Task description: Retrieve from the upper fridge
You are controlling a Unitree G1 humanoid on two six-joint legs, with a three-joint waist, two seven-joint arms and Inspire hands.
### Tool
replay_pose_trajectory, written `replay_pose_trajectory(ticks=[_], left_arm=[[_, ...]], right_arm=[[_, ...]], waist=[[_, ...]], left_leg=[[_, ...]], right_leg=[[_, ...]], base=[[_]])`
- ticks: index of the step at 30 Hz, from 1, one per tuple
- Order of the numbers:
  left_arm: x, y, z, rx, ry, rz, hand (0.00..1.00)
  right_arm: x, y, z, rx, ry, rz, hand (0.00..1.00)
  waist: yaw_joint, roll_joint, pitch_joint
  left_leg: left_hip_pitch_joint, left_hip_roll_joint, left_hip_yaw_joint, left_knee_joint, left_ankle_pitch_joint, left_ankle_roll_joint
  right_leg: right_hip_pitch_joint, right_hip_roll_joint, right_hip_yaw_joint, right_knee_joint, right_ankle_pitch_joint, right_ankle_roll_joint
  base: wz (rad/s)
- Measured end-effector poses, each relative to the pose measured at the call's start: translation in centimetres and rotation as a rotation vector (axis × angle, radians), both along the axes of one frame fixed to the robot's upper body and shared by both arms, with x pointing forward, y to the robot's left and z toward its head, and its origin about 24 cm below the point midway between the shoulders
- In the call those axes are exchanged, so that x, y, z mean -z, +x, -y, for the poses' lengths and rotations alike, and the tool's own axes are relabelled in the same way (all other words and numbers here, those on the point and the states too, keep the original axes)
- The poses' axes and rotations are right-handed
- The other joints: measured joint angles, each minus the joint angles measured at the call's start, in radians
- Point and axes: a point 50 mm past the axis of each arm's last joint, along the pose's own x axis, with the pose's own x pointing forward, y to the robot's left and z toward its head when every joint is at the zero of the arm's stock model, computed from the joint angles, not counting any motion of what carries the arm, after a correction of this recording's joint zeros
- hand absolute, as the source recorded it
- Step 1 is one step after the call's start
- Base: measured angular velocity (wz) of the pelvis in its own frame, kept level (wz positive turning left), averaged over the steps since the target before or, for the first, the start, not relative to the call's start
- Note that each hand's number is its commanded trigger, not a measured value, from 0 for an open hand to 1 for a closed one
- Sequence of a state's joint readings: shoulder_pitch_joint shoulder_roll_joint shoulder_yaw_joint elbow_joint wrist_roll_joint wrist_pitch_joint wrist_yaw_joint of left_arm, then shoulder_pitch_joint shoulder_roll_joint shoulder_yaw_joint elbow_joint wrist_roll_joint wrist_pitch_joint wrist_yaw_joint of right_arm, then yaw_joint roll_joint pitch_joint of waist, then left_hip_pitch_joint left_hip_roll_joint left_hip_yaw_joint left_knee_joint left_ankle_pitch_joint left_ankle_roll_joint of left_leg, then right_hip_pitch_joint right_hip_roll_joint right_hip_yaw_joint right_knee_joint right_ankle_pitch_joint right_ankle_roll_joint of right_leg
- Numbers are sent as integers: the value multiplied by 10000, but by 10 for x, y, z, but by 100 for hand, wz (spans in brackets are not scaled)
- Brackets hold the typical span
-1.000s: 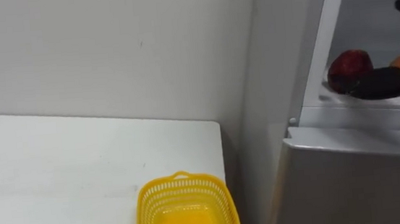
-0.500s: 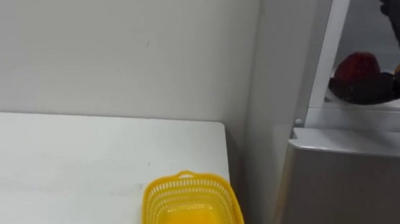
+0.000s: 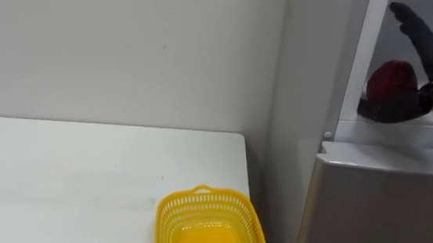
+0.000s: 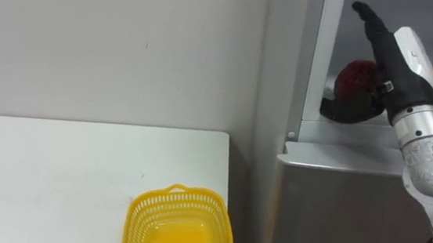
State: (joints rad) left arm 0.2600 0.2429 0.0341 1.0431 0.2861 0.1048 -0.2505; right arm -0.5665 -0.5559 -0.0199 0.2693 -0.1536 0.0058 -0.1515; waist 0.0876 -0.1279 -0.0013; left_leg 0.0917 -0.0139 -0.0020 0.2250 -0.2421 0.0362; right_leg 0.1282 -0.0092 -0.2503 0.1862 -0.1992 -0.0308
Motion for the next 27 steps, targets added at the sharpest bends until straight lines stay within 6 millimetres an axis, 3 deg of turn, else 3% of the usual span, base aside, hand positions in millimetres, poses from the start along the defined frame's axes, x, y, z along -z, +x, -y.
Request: replay_pose_trajectory(ticks=[7, 18, 24, 27], left_arm=[[-2, 1, -5, 54, 97, -12, 0], [-1, -6, -4, 13, -66, -263, 0], [-1, -6, -4, 70, -74, -377, 0], [-1, -9, -2, 185, -104, -500, 0]], right_arm=[[4, 11, 8, 155, 152, -673, 0], [7, 11, 9, 187, 130, -834, 0], [11, 14, 12, 22, 561, -1130, 0], [17, 15, 14, -48, 1074, -1349, 0]], waist=[[11, -48, 53], [0, -49, 64], [10, 23, 33], [-5, 137, -28]], left_leg=[[36, 0, -20, 44, -4, -3], [38, -10, -41, 100, -4, -2], [44, -10, -70, 120, -4, -2], [61, -10, -72, 129, -4, -1]], right_leg=[[94, -5, -28, 10, 1, -2], [141, -12, -124, 1, 5, -6], [168, -20, -271, 24, 14, -9], [186, -33, -274, 22, 31, -7]], base=[[1], [0], [1], [0]])
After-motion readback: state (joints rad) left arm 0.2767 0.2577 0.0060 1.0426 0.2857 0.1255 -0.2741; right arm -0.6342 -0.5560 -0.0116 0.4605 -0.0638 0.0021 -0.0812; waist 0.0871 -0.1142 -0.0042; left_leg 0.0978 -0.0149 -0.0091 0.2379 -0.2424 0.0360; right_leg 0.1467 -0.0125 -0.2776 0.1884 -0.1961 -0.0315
